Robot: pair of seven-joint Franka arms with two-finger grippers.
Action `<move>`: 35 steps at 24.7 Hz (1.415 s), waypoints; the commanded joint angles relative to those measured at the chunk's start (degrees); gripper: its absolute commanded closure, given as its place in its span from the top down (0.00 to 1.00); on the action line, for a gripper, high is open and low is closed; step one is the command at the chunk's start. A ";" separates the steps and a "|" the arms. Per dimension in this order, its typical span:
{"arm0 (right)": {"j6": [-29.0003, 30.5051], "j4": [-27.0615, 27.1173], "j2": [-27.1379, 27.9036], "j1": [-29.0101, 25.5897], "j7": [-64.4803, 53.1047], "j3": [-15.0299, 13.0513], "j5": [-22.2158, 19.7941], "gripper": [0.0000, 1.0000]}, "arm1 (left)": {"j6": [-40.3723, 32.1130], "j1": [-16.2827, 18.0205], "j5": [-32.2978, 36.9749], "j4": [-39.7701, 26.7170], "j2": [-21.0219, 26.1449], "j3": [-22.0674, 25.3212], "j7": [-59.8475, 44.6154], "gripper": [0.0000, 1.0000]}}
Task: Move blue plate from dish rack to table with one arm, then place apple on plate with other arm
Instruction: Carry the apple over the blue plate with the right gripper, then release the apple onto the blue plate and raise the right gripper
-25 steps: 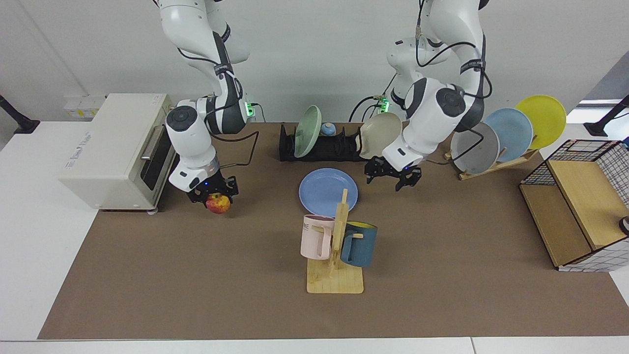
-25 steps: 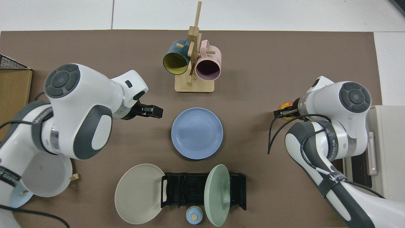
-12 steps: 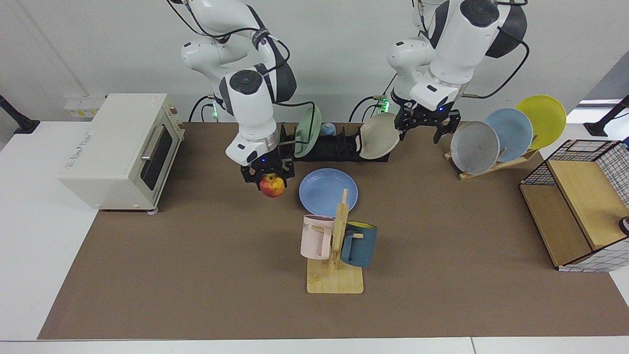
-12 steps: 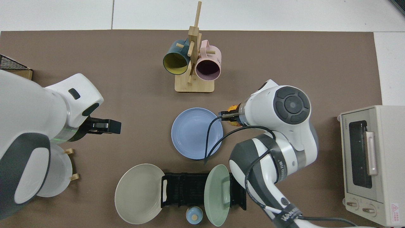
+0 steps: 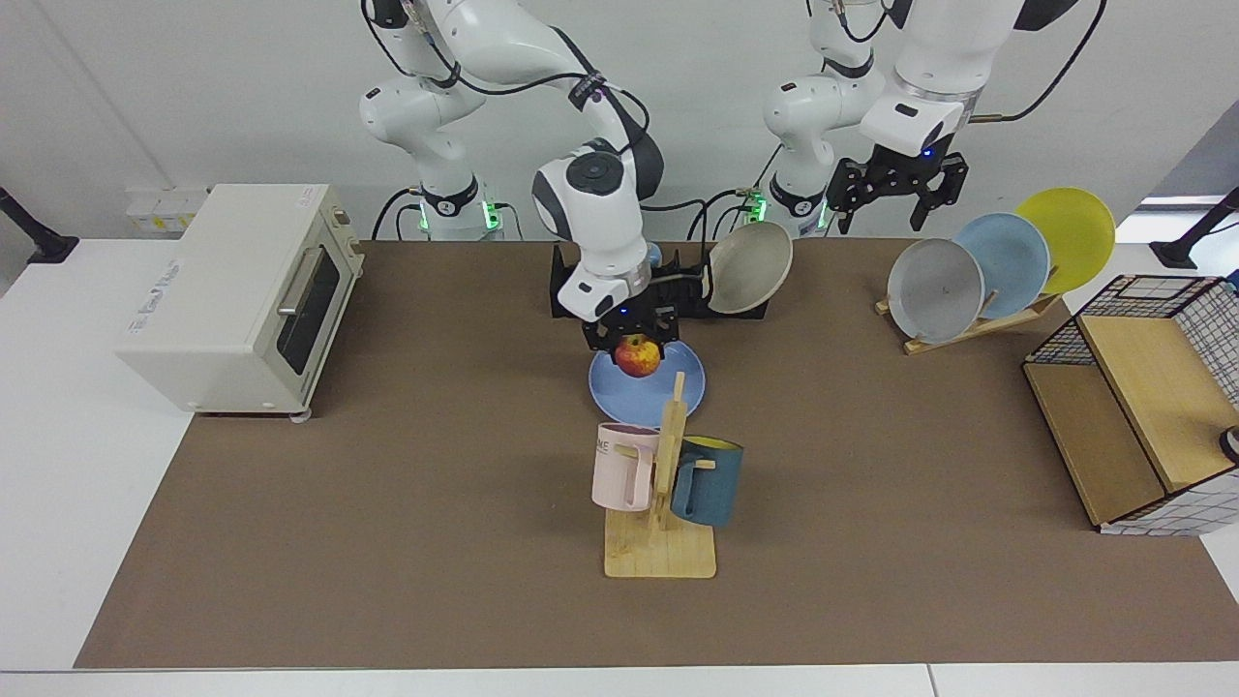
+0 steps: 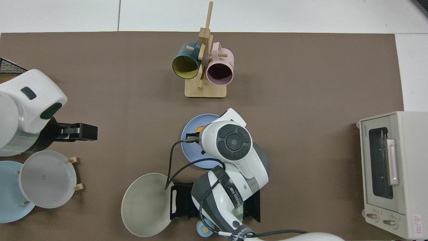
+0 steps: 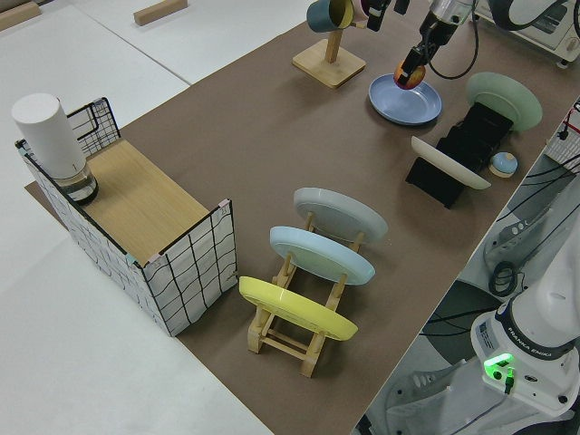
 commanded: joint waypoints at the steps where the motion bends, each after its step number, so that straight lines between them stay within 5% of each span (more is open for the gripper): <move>1: 1.56 1.73 2.68 -0.07 1.10 -0.44 -2.12 0.00 | -0.31 0.28 1.38 1.09 0.67 1.46 0.02 1.00; 16: 1.65 -1.52 2.86 0.10 1.10 -0.35 -2.21 0.04 | -0.22 -0.07 1.55 1.09 0.75 7.97 0.02 1.00; 19: 1.73 -1.52 2.86 0.02 1.19 -0.26 -1.86 0.31 | 0.48 0.19 1.55 1.09 0.75 8.06 -0.07 1.00; 20: 1.73 -1.52 2.86 0.10 1.36 -0.26 -1.42 0.47 | 0.48 0.19 1.55 1.09 0.75 8.06 -0.24 1.00; 22: 1.73 -1.52 2.86 0.10 3.46 -0.26 -1.33 1.00 | 0.39 0.19 1.55 1.09 0.75 8.06 -0.33 1.00; 30: -1.33 0.14 -0.12 -0.94 5.14 -1.23 -2.30 1.00 | 0.48 0.11 1.64 1.18 0.75 8.06 0.11 1.00; 35: -7.13 0.50 -5.92 -7.61 1.20 -1.76 -3.44 1.00 | 0.39 0.02 1.73 1.18 0.75 7.97 -0.07 1.00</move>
